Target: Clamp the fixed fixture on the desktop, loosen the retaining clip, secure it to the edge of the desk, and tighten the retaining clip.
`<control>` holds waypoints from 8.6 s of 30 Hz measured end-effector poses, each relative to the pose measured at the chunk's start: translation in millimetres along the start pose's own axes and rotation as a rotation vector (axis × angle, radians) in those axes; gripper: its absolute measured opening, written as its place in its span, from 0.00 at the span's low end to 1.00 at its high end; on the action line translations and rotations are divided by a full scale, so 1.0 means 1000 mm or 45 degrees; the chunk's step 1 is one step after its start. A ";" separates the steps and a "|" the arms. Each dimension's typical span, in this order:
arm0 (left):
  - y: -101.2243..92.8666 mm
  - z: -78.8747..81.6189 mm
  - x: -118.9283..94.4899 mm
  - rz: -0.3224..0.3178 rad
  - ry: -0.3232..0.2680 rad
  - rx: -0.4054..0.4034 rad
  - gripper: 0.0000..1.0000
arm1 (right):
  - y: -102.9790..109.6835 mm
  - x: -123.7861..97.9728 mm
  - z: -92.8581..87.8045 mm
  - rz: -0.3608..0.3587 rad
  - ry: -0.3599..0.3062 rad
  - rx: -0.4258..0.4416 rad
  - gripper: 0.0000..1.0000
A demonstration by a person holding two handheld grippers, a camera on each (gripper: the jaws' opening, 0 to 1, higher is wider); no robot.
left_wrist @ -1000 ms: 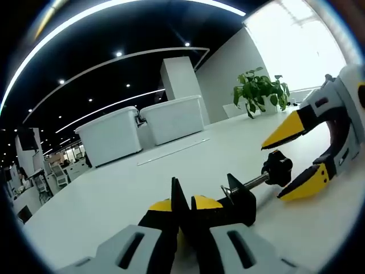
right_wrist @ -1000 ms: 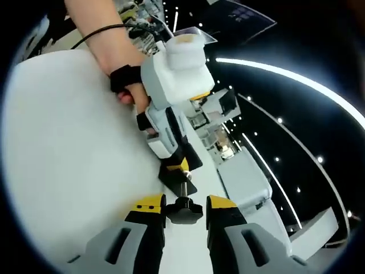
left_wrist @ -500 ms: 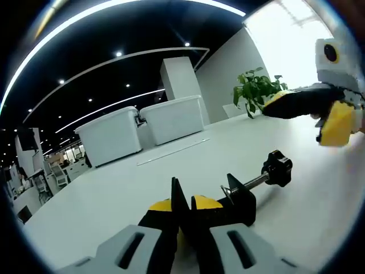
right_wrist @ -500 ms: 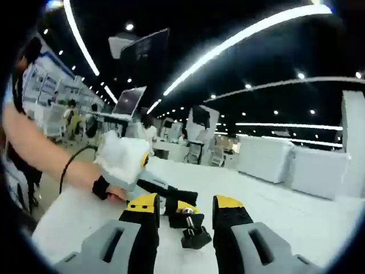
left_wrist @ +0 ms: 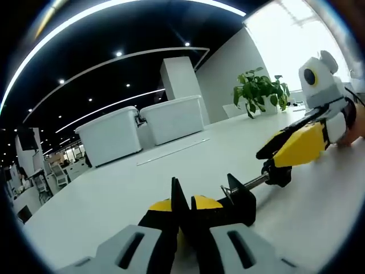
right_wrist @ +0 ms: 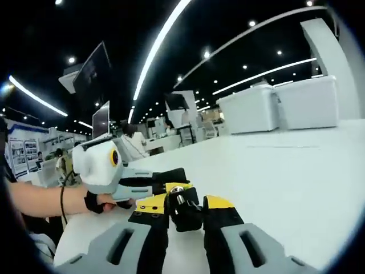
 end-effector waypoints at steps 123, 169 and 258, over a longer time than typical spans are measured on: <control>0.003 -0.002 0.001 0.021 0.008 -0.011 0.09 | 0.030 -0.001 -0.009 -0.184 0.132 -1.383 0.21; 0.003 -0.001 0.001 0.021 0.008 -0.011 0.09 | 0.004 0.006 -0.002 -0.029 0.034 -0.316 0.22; 0.002 -0.001 -0.001 0.027 0.006 -0.005 0.09 | 0.004 0.001 -0.004 -0.003 0.031 -0.174 0.21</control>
Point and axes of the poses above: the point that each gripper's makers call its tool centre point, and the gripper's own axes: x roughly forward along the fingers, y roughly to its left, z roughly out of its top, the point moved 2 cm from there along -x, roughly backward along the fingers, and after that the axes turned 3 degrees about y, right-handed, at the moved point
